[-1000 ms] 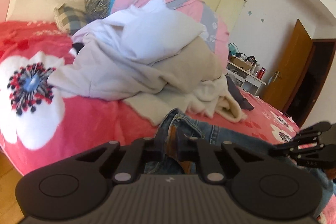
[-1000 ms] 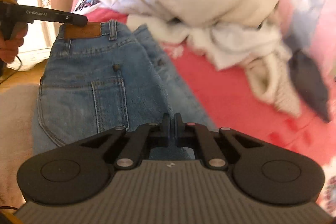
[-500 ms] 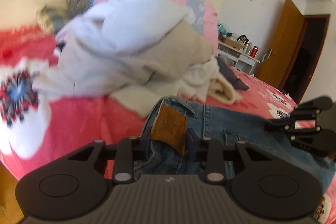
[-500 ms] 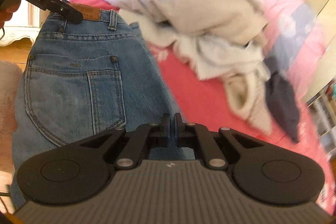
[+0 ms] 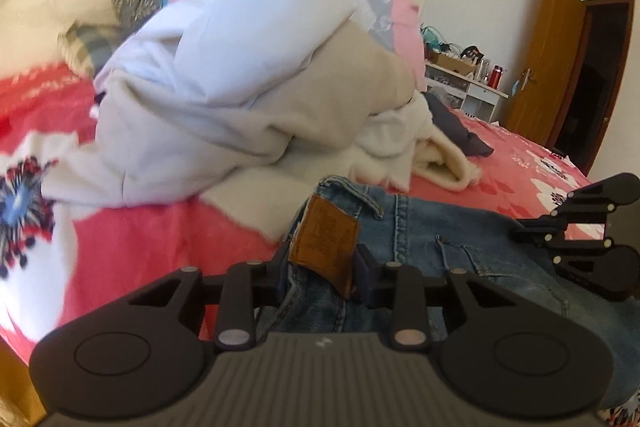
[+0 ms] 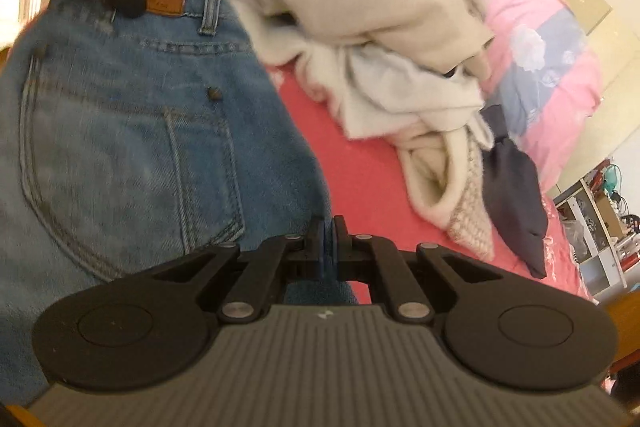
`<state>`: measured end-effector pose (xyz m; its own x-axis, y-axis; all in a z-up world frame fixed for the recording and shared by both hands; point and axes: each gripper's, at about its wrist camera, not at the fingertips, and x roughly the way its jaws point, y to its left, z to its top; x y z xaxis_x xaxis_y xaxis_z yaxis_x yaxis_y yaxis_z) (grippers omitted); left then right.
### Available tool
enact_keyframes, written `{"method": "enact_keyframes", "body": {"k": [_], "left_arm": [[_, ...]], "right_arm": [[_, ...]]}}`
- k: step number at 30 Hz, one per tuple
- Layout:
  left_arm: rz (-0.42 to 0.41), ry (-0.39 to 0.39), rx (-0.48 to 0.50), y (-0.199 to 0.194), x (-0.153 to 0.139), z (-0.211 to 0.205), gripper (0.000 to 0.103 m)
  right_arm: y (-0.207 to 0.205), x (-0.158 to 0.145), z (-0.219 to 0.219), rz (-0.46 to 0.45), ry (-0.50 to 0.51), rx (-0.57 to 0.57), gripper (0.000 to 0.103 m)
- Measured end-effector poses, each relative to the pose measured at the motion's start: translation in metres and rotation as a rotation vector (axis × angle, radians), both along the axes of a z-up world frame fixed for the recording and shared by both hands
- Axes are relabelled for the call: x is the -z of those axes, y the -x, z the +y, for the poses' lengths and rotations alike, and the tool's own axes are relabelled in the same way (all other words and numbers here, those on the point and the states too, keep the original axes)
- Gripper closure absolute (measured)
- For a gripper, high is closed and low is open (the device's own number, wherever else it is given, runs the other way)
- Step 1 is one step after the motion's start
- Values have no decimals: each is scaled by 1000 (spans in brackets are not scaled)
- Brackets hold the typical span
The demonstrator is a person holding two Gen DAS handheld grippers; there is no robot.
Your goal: Fold clothes
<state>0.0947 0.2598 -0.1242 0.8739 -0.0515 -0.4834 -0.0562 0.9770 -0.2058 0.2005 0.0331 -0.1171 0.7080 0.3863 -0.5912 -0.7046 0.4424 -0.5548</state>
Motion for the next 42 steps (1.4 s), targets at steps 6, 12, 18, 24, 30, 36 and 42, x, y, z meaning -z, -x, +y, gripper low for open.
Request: {"method": "enact_keyframes", "body": {"k": [6,12,18,24,30,36,42], "left_arm": [[43,8,-9,-3,15,4,54],[-52,10,-105,17,-19,9,42],[-112,33,-36,10,-49,-22,31],[0,95,42,-29,-35,-74,31],[116,6,-40,-58,2,-107,34],[108,-112,-71,-59,11,-123,34],[89,-132,-96,-57,14,-127,34]], "right_arm": [[-8,26,2,20,-18,10,99],[-2,0,-21,-1,-227,159,77],[56,-46,-100,114,-673,299,58],[120,-42,-197,218,-901,528,53],[154,-31,-305,295,-1099,796,50],[183,-23,-386,201,-1205,964,41],[152,-22,-478,86,-1271,1045,39]]}}
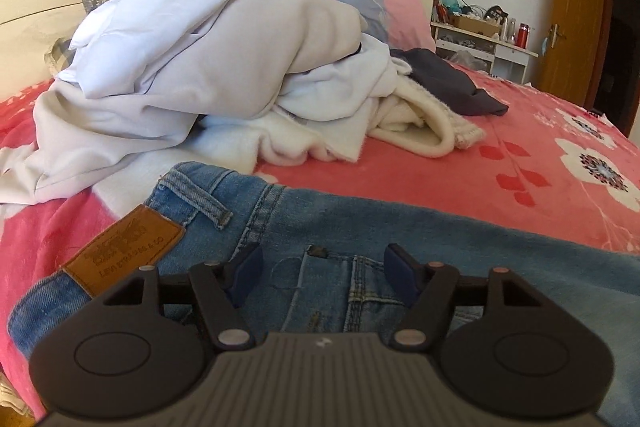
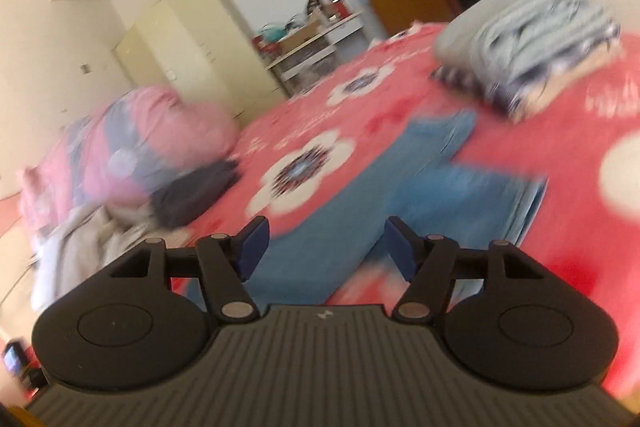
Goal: Fold clothes
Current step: 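Grasp a jeans leg hem with the right gripper and lift it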
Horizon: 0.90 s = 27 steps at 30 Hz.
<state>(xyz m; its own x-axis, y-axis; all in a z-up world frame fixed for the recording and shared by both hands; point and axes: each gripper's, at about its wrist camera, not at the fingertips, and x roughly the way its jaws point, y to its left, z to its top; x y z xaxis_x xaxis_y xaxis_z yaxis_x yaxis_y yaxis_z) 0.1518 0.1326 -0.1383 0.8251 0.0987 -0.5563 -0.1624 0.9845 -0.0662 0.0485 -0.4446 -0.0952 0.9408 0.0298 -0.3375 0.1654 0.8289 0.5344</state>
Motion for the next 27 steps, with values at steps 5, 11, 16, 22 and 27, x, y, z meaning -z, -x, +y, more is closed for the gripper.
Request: {"method": "enact_keyframes", "body": {"k": [5,11,16,22,27], "left_arm": [[-9,-11,-11,-1,3,-2,33],[-22,5,-27,-2,5,-1,33],[-25,-5,-32,-2,6,-3,33],[-29,3,-31,-1,6,-1,33],[-34,11,-30,0,6,0,33]], "right_arm": [[-89,25,-86,106,-97,92,41],[-171,79,-129,259,-215,113,46],[-195,92,-120,253,-265,74,84],[-191,82,-106,225,-118,106,101],[-148,40,-104,166,86,195,101]]}}
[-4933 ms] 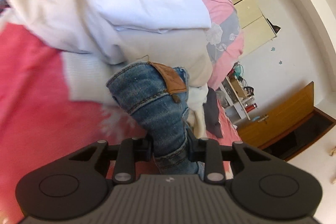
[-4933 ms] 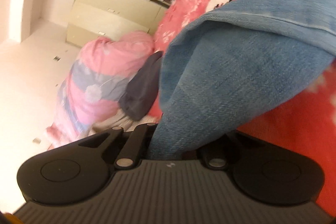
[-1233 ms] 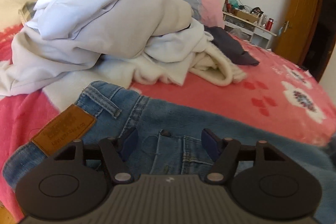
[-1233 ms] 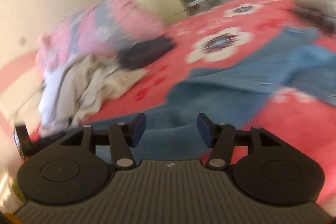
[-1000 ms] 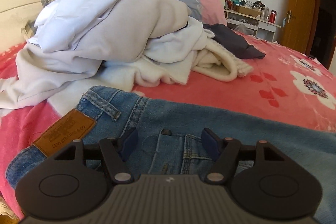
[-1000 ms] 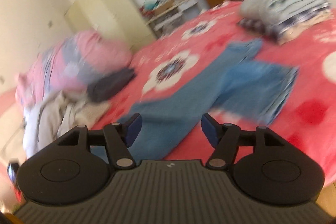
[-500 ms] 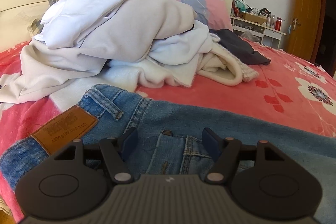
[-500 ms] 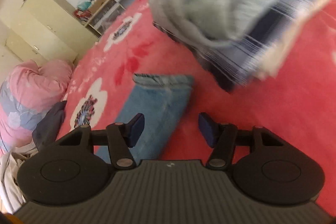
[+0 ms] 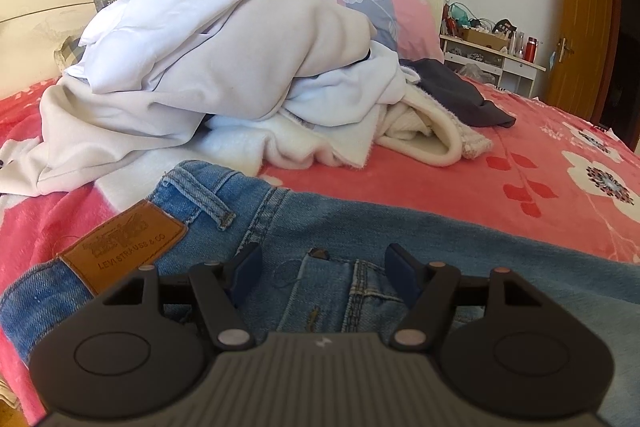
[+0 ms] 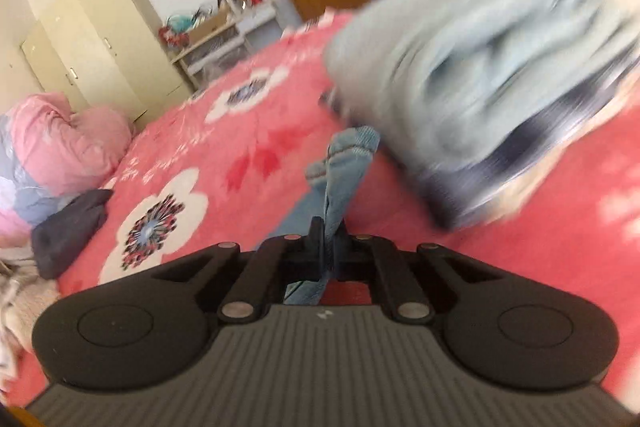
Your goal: Fold clothes
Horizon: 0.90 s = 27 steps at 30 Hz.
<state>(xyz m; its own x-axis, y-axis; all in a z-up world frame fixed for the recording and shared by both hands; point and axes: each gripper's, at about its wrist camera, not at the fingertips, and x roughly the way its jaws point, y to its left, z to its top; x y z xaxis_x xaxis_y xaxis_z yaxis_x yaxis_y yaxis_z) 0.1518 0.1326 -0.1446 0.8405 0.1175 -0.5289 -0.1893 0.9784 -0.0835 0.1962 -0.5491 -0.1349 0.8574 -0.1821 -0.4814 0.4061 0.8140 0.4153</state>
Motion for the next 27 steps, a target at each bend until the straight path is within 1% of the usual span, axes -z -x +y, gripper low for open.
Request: {"method": "enact_keyframes", "body": {"k": [2,3,5,8,11,13,14,15,17,19,20,21,23,25,26,27], "left_arm": [[-4,8,1,1,0,1,34],[-5,12,2,1,0,2,34],[-8,18,2,1,0,3,34],[-11,24,2,1,0,3,34],[-14,27,2,1,0,4,34],[-16,30,2,1,1,4,34],[-17,31,2,1,1,4,34],[-17,31,2,1,1,5,34],[-17,32,2,1,1,5,34],[-18,34,2,1,1,5,34],[-19,34,2,1,1,5,34],[-20,35,2,2,1,5,34],[-23,38,2,2,1,5,34],[-26,39,2,2,1,6,34],[-27,40,2,3,1,6,34],[-28,40,2,3,1,6,34]], "right_arm": [[22,-3,-8,23,56,41,101],[31,-1,-13,36,57,58,101],[46,7,-26,56,33,79,101],[55,19,-40,45,-16,67,100],[59,22,-47,18,-58,41,94],[69,16,-50,-15,-119,60,77],[79,13,-51,-43,-142,65,60],[91,10,-51,-65,-159,62,47],[113,6,-48,-69,-185,25,44],[126,7,-39,-28,-223,-58,36],[127,9,-33,9,-233,-94,31],[128,12,-27,47,-240,-124,31],[122,20,-14,131,-216,-144,30],[117,27,2,156,-175,-166,34],[115,27,13,168,-136,-174,44],[114,27,23,183,-93,-176,58]]}}
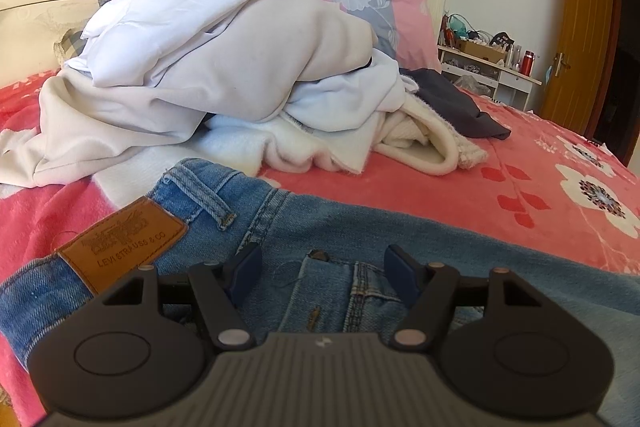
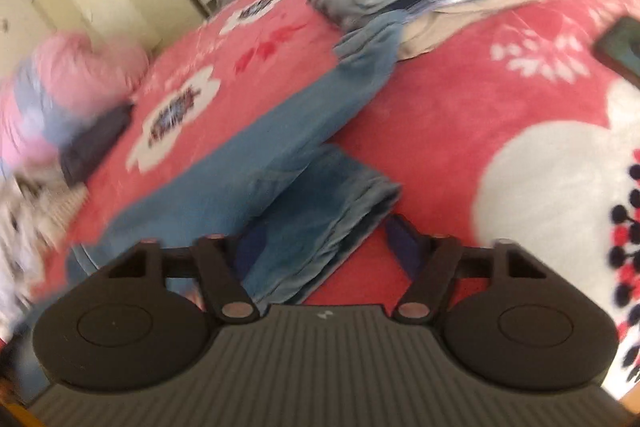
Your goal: Fold clothes
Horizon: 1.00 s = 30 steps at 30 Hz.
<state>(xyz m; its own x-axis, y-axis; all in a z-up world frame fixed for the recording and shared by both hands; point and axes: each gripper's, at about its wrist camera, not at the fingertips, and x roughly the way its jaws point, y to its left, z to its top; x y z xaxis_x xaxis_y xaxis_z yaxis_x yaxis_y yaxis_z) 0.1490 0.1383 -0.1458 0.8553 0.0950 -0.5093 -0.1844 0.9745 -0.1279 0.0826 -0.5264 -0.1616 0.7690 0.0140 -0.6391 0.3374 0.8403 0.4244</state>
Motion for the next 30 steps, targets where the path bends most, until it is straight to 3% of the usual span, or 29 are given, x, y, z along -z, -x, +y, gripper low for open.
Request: {"method": "enact_keyframes", "body": {"k": [1,2,3,8,13,16,20,25,26,30], "left_arm": [[-1,0,0,0,0,0,34],[-1,1,0,0,0,0,34],[-2,1,1,0,0,0,34],[-6,2,3,2,0,1,34],[-7,2,2,2,0,1,34],[-11,6,2,3,0,1,34],[-16,16,1,3,0,2,34],[-21,23,2,4,0,4,34],[-22,25,2,4,0,4,34],[-25,30,2,4,0,5,34]], "right_arm": [[0,-1,7,5,31,-5,68],[1,-1,13,4,44,-9,84],[3,0,16,-6,36,-17,92],[38,-25,24,-114,-9,-2,94],[85,-103,29,-364,-51,-3,94],[90,-155,27,-522,-59,-44,94],[41,-205,34,-598,-38,-146,94],[-71,-249,80,-632,-44,-323,95],[-95,-257,92,-637,-38,-351,100],[-176,-268,136,-614,-73,-420,101]]}}
